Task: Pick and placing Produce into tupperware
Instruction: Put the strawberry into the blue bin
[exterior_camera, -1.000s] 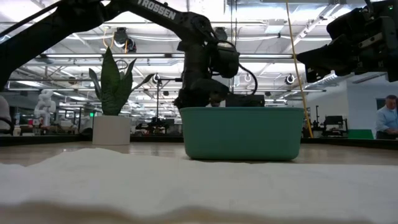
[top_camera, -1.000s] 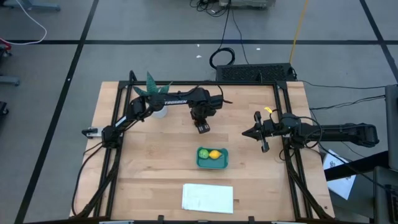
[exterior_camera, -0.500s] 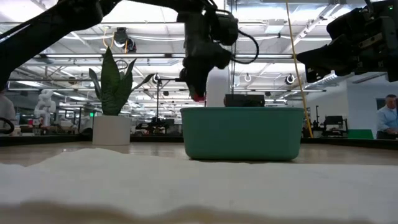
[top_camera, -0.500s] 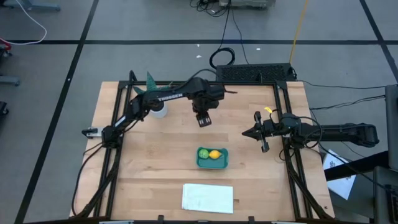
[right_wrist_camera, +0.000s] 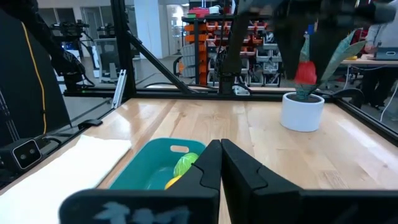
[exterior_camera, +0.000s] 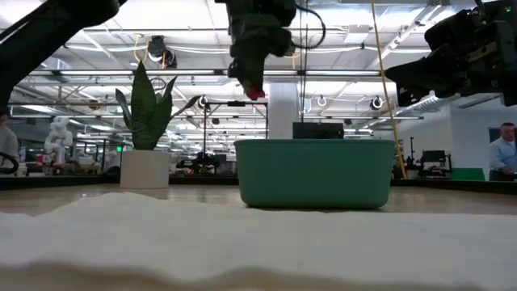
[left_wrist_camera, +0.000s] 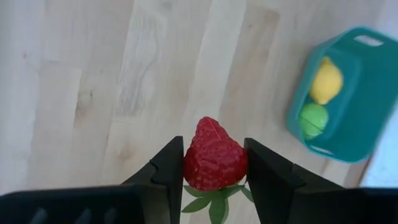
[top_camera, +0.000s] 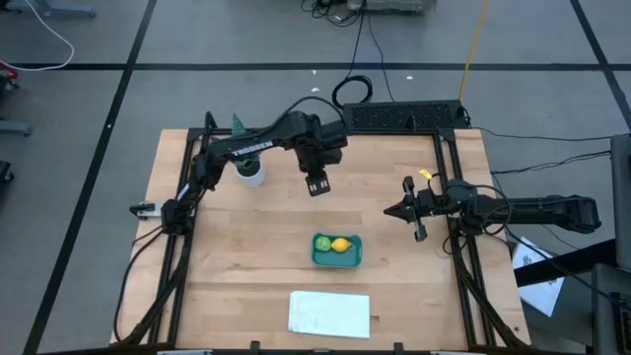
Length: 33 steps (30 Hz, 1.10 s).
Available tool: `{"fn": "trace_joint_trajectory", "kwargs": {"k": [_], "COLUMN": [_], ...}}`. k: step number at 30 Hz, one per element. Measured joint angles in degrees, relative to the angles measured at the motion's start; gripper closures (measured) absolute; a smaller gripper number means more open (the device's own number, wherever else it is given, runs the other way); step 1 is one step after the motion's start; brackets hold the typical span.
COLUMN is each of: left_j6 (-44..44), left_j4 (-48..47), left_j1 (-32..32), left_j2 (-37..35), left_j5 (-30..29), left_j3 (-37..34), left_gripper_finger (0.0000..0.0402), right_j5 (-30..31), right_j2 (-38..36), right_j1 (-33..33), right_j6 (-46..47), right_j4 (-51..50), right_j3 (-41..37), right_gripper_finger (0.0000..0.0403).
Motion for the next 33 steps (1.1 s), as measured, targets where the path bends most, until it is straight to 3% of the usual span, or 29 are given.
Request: {"fn": "trace_joint_trajectory", "kwargs": {"k": [11, 33], "left_j6": [0.2, 0.2], "left_j4": [3.5, 3.9], "left_j1": [-1.6, -1.8], "left_j2": [-6.0, -6.0], "left_j5": [-0.1, -0.1], "left_j3": [0.0, 0.0], "left_gripper_finger": [0.0267, 0.0266], "right_j5": [0.0, 0.0], "right_j2": [0.0, 0.0], "right_j1": [0.0, 0.0], "right_j6": [-0.1, 0.0], "right_j4": [0.0, 0.0], "right_j3": [0.0, 0.0], "right_gripper_finger": [0.0403, 0.0403]}}
